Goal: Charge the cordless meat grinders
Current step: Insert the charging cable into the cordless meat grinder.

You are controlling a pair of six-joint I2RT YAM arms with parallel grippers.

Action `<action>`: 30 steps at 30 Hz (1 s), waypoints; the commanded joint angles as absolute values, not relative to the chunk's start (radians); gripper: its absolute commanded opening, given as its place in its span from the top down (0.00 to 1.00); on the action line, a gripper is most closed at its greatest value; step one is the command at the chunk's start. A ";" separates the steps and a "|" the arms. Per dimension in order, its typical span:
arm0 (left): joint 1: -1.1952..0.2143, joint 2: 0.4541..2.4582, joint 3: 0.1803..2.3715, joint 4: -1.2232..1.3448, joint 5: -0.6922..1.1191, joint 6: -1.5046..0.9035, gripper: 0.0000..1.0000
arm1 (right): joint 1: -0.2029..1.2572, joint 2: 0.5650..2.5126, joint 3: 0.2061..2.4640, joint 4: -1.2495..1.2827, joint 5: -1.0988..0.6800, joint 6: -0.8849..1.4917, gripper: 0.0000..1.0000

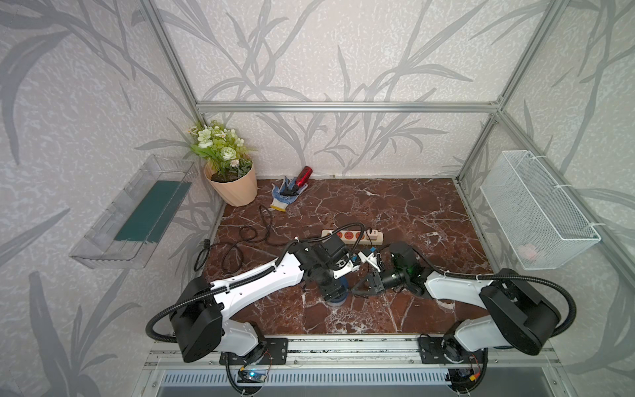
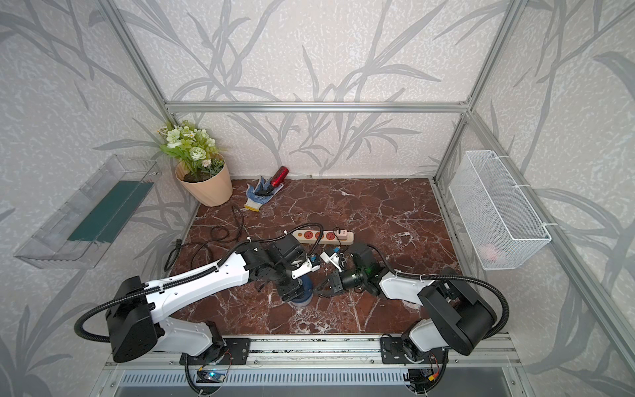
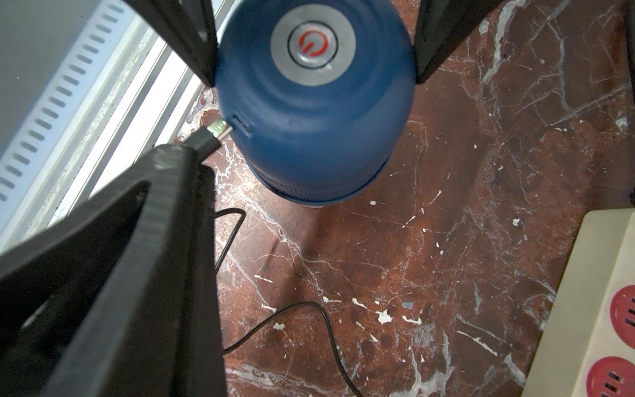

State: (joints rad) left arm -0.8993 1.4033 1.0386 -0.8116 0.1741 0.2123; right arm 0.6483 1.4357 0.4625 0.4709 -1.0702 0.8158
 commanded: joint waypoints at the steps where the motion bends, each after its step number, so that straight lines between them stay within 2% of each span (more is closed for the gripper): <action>1: -0.897 1.434 0.995 -0.821 0.174 0.220 0.26 | 0.653 1.414 0.486 0.505 -1.052 0.810 1.00; 30: -0.897 1.420 0.984 -0.811 0.167 0.210 0.27 | 0.637 1.440 0.451 0.581 -1.052 0.843 1.00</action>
State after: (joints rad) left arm -0.8982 1.3952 1.0294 -0.7994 0.1745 0.2062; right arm 0.6415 1.4414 0.4549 0.5293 -1.0698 0.8425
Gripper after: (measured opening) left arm 0.772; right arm 0.069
